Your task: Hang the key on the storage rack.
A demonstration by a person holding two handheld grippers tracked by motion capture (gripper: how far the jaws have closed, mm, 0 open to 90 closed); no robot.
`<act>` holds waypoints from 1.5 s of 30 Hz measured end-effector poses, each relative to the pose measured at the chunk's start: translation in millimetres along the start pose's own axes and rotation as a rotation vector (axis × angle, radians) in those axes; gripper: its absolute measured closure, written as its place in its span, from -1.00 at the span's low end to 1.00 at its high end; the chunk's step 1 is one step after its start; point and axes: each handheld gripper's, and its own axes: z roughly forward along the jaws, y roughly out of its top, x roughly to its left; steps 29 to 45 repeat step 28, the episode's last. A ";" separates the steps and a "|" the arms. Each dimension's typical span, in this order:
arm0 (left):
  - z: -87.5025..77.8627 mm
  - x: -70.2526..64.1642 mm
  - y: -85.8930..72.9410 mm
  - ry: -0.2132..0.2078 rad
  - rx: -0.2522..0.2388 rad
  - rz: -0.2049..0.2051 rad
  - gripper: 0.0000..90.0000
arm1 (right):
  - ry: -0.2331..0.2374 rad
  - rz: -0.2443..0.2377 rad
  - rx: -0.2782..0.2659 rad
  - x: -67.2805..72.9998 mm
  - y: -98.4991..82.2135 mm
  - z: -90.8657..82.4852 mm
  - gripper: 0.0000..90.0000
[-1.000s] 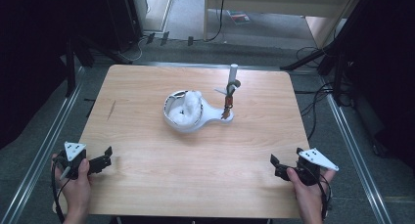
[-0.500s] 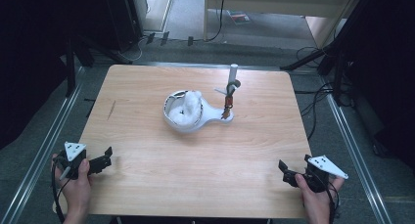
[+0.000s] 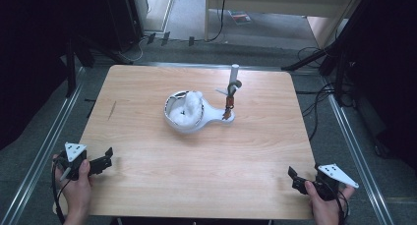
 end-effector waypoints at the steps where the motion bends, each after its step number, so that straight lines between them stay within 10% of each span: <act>1: 0.0 0.0 0.0 0.000 0.000 0.001 -1.00 | -0.002 0.004 -0.001 -1.2 -1.0 -0.9 -1.00; 45: 1.1 -0.4 0.4 -0.001 0.011 0.003 -1.00 | -0.031 -0.044 0.001 -2.4 -8.3 -7.2 -0.98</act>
